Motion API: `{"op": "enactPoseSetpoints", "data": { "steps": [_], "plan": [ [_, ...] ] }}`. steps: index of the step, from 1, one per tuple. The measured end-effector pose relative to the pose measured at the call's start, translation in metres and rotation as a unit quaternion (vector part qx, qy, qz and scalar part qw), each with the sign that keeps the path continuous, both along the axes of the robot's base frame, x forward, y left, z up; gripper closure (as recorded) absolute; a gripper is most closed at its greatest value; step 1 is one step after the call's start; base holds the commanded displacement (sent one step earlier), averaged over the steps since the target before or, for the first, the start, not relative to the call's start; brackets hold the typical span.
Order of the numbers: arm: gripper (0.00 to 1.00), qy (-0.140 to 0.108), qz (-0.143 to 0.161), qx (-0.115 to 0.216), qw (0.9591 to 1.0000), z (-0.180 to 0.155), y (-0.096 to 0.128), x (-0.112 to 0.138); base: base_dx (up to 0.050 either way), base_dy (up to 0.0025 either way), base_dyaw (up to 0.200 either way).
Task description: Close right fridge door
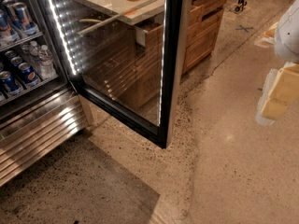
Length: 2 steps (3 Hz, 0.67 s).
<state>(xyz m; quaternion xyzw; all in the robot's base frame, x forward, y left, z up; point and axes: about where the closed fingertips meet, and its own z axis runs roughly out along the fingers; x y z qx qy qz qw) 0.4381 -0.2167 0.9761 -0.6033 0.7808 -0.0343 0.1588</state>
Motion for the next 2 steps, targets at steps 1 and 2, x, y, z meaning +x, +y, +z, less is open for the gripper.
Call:
{"op": "enactPoseSetpoints", "data": {
  "steps": [1,2],
  "plan": [
    [0.00,0.000,0.000,0.000,1.0000,0.0000,0.0000,0.0000,0.050,-0.00001,0.000],
    [0.00,0.000,0.000,0.000,1.0000,0.0000,0.0000,0.0000,0.050,-0.00002,0.000]
  ]
}}
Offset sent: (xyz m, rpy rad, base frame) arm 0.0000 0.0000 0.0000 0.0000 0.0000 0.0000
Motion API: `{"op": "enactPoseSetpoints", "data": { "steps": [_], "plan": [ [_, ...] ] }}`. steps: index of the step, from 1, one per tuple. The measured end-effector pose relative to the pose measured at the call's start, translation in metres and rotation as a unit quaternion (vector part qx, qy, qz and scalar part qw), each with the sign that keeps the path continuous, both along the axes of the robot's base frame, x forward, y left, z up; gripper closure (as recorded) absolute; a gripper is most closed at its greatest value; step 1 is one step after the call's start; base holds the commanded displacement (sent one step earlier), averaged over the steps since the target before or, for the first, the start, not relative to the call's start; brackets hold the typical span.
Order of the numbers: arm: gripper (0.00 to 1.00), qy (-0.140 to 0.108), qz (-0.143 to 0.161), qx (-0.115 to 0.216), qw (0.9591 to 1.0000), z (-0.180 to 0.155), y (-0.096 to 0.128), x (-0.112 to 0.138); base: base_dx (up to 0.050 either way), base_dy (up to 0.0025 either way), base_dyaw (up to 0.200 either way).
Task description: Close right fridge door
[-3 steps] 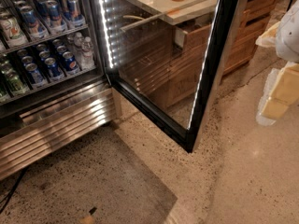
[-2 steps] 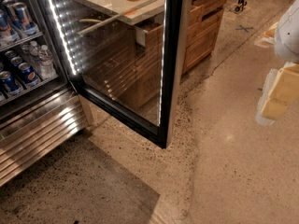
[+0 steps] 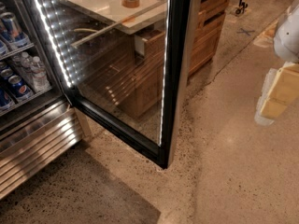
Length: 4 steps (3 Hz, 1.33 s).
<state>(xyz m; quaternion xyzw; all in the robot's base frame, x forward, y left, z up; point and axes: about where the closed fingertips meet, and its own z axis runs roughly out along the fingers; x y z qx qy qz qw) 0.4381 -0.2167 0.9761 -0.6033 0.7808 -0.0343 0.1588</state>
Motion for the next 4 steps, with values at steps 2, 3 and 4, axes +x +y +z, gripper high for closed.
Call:
{"op": "enactPoseSetpoints", "data": {
  "steps": [2,3,4],
  "plan": [
    [0.00,0.000,0.000,0.000,1.0000,0.000,0.000,0.000,0.025,0.00000,0.000],
    [0.00,0.029,0.028,0.040,0.9984,-0.027,0.038,0.036,0.000,0.00000,0.000],
    [0.00,0.062,0.055,0.080,0.9934,-0.056,0.076,0.072,0.000,0.00000,0.000]
  ]
}}
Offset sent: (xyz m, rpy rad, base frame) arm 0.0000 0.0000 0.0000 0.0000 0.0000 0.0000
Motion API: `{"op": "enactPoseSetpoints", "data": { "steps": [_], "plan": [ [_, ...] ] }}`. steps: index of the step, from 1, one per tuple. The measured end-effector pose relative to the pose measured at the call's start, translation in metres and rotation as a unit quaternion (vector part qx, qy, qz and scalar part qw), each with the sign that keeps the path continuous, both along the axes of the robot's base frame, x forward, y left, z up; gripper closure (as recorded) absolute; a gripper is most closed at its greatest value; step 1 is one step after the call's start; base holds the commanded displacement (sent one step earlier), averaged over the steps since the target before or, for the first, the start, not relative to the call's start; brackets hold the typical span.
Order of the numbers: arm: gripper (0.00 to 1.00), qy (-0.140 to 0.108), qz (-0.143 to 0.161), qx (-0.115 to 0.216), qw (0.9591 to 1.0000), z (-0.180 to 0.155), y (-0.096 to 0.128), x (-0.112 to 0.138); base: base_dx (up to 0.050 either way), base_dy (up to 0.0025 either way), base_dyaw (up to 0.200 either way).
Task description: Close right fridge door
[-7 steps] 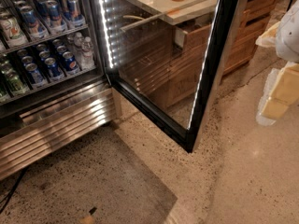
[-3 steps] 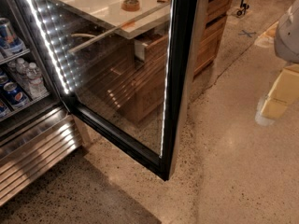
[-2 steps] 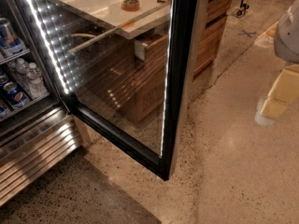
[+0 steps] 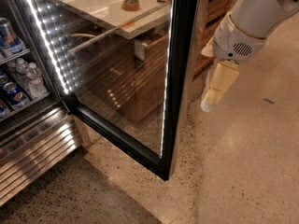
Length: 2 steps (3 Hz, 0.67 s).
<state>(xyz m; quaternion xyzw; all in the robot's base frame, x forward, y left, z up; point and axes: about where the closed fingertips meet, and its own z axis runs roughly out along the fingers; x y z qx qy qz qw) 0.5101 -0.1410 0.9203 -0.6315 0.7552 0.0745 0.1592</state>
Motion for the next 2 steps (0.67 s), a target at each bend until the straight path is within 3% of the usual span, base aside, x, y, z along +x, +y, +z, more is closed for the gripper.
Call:
{"op": "enactPoseSetpoints", "data": {
  "steps": [1,2],
  "plan": [
    [0.00,0.000,0.000,0.000,1.0000,0.0000,0.0000,0.0000,0.000,0.00000,0.000],
    [0.19,0.000,0.000,0.000,1.0000,0.0000,0.0000,0.0000,0.000,0.00000,0.000]
  ]
}}
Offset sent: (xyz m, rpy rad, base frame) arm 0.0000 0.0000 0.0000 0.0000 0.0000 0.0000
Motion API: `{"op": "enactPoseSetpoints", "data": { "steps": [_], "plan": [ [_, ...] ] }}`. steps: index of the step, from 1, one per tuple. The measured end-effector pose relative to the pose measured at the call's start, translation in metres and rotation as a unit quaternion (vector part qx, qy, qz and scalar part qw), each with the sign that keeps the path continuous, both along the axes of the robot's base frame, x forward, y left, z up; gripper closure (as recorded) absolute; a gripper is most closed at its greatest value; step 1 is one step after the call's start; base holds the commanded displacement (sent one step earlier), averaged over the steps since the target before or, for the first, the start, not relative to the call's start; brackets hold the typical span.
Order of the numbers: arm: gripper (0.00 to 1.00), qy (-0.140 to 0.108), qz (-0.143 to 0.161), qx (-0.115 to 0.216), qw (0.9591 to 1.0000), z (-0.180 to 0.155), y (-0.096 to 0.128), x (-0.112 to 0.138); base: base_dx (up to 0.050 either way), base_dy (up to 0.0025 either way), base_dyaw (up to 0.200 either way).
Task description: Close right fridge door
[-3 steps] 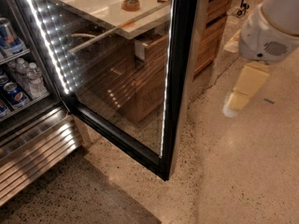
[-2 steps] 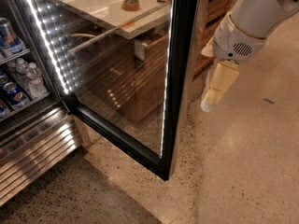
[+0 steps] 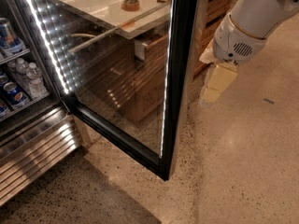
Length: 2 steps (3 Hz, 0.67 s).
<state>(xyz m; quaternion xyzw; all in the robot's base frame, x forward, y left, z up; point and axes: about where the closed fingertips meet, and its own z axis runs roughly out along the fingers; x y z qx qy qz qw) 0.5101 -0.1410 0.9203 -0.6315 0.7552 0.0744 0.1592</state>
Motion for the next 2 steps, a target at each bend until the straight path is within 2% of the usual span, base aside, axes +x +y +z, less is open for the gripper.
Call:
{"op": "enactPoseSetpoints", "data": {
  "steps": [2],
  "plan": [
    [0.65,0.000,0.000,0.000,1.0000,0.0000,0.0000,0.0000,0.000,0.00000,0.000]
  ]
}}
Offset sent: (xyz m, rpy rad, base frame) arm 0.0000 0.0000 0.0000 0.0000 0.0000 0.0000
